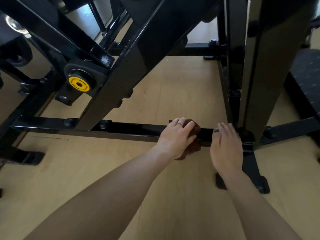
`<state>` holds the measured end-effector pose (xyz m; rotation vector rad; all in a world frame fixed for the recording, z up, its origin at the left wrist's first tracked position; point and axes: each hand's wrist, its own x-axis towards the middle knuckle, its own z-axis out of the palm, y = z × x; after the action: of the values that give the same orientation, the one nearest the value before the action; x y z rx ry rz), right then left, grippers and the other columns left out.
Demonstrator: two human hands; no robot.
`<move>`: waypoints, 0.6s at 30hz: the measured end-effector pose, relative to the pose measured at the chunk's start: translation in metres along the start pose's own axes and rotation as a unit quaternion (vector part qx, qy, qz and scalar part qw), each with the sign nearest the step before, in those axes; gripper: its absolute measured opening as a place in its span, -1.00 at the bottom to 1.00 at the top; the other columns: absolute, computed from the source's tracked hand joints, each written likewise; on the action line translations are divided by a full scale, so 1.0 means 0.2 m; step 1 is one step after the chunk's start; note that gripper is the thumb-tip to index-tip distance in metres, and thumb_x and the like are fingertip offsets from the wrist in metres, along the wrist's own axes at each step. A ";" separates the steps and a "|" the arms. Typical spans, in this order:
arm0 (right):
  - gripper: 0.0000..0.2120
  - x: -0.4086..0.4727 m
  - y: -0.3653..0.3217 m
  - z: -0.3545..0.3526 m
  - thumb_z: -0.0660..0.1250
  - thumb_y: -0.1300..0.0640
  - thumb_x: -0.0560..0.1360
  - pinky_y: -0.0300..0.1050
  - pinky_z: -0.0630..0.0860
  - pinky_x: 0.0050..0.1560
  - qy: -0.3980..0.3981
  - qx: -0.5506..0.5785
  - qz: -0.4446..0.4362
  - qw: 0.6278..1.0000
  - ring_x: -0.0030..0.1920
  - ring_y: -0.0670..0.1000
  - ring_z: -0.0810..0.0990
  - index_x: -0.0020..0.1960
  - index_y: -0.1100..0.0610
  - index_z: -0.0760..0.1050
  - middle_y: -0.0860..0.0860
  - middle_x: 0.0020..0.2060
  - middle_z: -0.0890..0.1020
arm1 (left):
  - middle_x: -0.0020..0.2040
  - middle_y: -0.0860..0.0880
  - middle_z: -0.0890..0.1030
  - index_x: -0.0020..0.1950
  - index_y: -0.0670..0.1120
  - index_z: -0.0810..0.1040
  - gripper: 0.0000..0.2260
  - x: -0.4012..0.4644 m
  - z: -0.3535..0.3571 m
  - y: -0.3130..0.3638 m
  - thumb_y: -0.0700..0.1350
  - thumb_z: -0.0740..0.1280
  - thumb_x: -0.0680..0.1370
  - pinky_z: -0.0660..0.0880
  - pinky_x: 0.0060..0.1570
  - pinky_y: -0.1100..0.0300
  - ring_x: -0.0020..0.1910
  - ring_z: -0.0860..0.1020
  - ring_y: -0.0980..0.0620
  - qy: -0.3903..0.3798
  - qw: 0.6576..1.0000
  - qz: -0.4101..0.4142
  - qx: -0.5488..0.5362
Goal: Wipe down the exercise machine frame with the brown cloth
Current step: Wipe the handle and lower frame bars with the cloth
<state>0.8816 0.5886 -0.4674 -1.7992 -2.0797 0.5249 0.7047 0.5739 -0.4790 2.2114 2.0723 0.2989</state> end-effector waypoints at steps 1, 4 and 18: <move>-0.48 0.00 0.02 0.01 -0.11 -0.01 0.73 0.08 -0.02 0.65 -0.013 -0.015 -0.004 1.000 0.65 0.02 0.07 0.59 0.13 0.31 0.04 0.61 0.28 | 0.43 -0.13 0.43 0.42 -0.01 0.38 -0.64 0.01 0.00 0.02 0.13 0.16 0.70 0.38 0.40 -0.01 0.42 0.38 -0.12 -0.004 1.000 -0.001 -0.005; -0.49 0.01 0.01 0.04 -0.11 0.00 0.73 0.12 -0.08 0.65 -0.009 -0.008 0.000 1.000 0.66 0.02 0.01 0.56 0.11 0.35 0.04 0.62 0.26 | 0.47 -0.08 0.41 0.46 0.04 0.37 -0.62 -0.03 -0.03 -0.05 0.14 0.20 0.69 0.46 0.33 -0.01 0.44 0.39 -0.08 -0.012 1.000 0.007 -0.026; -0.45 0.00 -0.18 0.14 -0.20 -0.10 0.71 0.35 -0.34 0.56 -0.039 -0.040 0.052 0.997 0.66 0.00 0.02 0.62 -0.04 0.24 0.00 0.63 0.23 | 0.37 -0.02 0.45 0.37 0.05 0.38 -0.70 -0.27 -0.18 -0.55 0.13 0.19 0.69 0.40 0.34 0.04 0.34 0.44 -0.06 -0.015 0.993 -0.116 0.020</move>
<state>0.8362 0.5823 -0.4743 -1.9705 -2.0954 0.5544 0.5878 0.5251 -0.4710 1.9553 2.3077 0.2031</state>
